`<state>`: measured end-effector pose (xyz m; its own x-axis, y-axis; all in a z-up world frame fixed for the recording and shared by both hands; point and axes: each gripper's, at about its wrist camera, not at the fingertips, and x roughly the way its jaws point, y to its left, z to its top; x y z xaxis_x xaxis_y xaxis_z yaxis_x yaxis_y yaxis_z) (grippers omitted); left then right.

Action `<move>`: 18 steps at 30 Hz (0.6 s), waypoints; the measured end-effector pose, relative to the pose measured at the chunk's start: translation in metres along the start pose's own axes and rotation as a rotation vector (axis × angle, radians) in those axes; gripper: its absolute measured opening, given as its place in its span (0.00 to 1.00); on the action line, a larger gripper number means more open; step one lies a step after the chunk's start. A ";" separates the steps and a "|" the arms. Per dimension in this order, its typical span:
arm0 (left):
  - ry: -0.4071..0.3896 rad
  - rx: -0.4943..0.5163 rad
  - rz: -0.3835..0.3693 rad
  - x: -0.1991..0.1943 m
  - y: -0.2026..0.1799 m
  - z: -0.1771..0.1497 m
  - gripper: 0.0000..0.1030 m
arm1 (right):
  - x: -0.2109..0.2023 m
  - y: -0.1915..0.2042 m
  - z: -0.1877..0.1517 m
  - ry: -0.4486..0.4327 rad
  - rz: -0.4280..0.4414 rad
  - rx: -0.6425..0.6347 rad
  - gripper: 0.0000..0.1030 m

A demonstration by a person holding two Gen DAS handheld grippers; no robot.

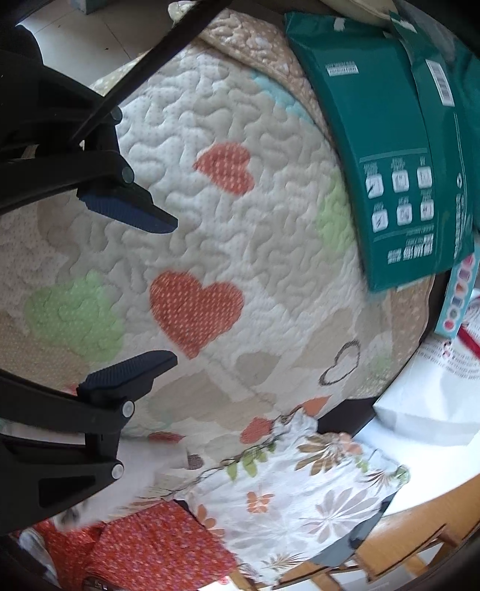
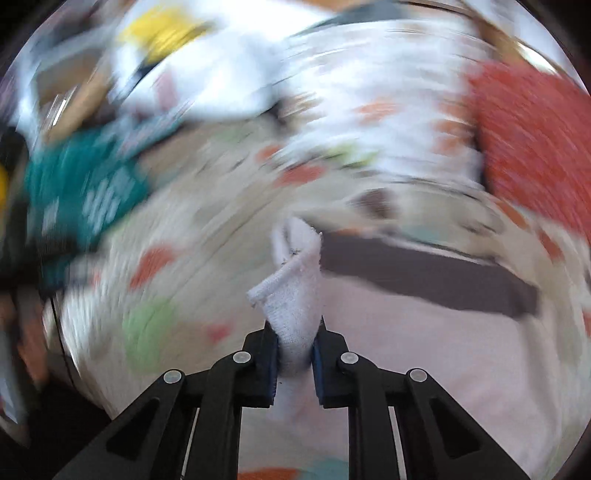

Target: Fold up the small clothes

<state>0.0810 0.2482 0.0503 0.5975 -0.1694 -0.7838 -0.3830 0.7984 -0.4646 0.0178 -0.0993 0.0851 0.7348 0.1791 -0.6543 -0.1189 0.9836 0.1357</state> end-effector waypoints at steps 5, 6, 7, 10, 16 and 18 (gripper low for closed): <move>0.029 0.061 -0.008 0.008 -0.021 -0.012 0.63 | -0.080 -0.141 -0.025 -0.091 -0.116 0.343 0.15; 0.038 0.075 -0.010 0.011 -0.026 -0.015 0.63 | -0.087 -0.159 -0.037 -0.080 -0.139 0.385 0.15; 0.048 0.091 -0.011 0.013 -0.031 -0.019 0.63 | -0.090 -0.176 -0.051 -0.056 -0.169 0.424 0.15; 0.075 0.152 -0.017 0.022 -0.052 -0.032 0.63 | -0.076 -0.211 -0.092 0.066 -0.207 0.522 0.16; 0.096 0.272 -0.027 0.030 -0.087 -0.063 0.63 | -0.077 -0.223 -0.113 0.032 -0.140 0.606 0.15; 0.114 0.307 -0.039 0.032 -0.097 -0.073 0.63 | -0.083 -0.222 -0.116 0.021 -0.151 0.597 0.15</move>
<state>0.0858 0.1231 0.0396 0.5181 -0.2534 -0.8169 -0.1202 0.9240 -0.3629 -0.0944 -0.3299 0.0230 0.7004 0.0454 -0.7123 0.3843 0.8170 0.4299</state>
